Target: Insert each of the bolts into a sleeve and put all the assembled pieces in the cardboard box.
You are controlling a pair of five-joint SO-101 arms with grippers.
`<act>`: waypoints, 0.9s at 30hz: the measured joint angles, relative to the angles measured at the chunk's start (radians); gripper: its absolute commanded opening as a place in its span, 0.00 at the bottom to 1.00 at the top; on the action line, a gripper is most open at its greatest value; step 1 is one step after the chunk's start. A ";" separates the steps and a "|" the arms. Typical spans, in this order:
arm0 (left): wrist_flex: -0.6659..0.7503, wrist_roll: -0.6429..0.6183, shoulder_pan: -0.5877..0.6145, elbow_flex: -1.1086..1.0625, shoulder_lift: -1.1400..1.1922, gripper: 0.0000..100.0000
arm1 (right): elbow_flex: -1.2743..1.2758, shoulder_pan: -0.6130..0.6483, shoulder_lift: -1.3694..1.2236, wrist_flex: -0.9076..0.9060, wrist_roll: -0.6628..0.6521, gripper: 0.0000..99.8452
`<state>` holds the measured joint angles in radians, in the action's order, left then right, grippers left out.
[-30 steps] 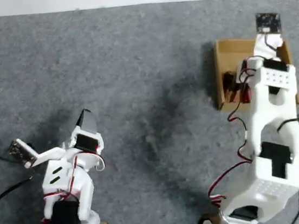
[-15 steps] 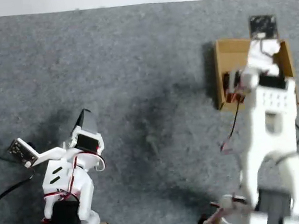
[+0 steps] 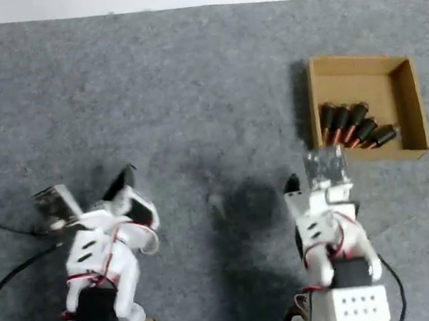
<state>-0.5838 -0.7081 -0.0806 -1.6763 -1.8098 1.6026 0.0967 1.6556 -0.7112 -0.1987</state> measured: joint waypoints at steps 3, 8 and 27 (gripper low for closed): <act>-0.147 0.107 -0.106 0.000 0.000 0.01 | 0.064 0.005 0.137 -0.072 0.000 0.21; -0.394 0.299 -0.129 0.000 0.000 0.01 | 0.068 0.005 0.126 -0.109 0.002 0.21; -0.738 0.503 -0.133 0.000 0.000 0.01 | 0.068 0.003 0.124 -0.496 0.002 0.21</act>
<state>-1.3218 -0.2048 -0.2140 -1.6763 -1.8098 1.6701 0.0997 1.7799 -1.2068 -0.1972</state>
